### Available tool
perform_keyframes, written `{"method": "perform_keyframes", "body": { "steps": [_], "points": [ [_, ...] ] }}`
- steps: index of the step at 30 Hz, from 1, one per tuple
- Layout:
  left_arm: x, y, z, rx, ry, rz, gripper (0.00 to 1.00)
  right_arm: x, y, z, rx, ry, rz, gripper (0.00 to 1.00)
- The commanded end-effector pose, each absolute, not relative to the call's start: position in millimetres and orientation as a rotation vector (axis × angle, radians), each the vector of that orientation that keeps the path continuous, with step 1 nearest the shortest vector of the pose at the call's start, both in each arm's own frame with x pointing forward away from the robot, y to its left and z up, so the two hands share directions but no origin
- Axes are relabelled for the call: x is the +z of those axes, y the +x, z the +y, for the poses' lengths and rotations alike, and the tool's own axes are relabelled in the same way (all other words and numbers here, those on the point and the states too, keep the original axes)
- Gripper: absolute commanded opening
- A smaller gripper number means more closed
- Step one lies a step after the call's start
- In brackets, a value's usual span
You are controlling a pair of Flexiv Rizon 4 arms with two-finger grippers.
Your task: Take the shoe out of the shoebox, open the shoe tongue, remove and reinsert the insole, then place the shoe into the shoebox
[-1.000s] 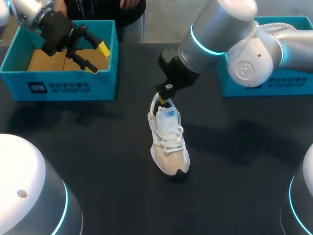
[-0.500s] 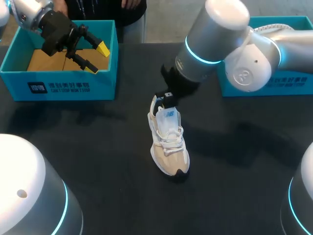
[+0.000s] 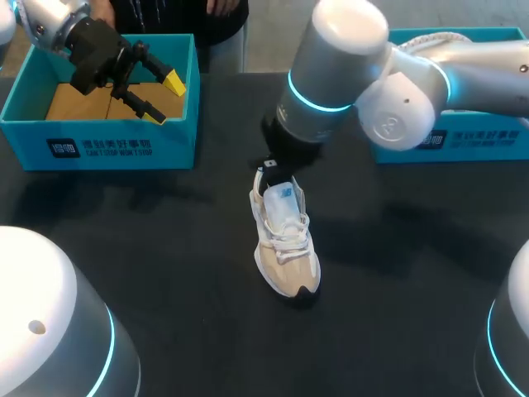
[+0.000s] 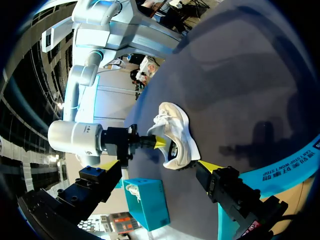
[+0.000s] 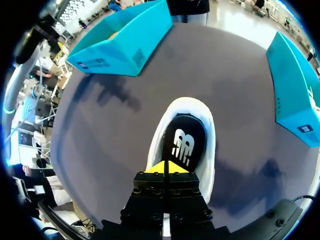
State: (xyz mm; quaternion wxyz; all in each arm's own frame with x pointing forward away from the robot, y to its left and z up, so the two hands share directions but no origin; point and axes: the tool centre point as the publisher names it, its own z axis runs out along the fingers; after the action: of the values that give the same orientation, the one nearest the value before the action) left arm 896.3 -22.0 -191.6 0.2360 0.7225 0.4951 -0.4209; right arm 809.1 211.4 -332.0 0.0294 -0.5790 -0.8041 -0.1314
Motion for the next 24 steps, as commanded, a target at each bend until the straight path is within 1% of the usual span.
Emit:
{"method": "perform_keyframes", "body": {
  "steps": [1,5,14,24],
  "points": [
    [-191.2,896.1,-21.5,-1.152,1.984,1.358,1.00,-346.8,811.4,217.4,-0.381,-1.801,-2.464,0.00],
    [-191.2,896.1,-21.5,-1.152,1.984,1.358,1.00,-355.2,806.3,213.1,-0.358,-1.833,-2.440,0.00],
    [-191.2,896.1,-21.5,-1.152,1.984,1.358,1.00,-357.3,803.9,207.3,-0.290,-1.854,-2.440,0.00],
    [-191.2,896.1,-21.5,-1.152,1.984,1.358,1.00,-383.1,811.2,211.7,-0.237,-1.828,-2.432,0.00]
  ]
}}
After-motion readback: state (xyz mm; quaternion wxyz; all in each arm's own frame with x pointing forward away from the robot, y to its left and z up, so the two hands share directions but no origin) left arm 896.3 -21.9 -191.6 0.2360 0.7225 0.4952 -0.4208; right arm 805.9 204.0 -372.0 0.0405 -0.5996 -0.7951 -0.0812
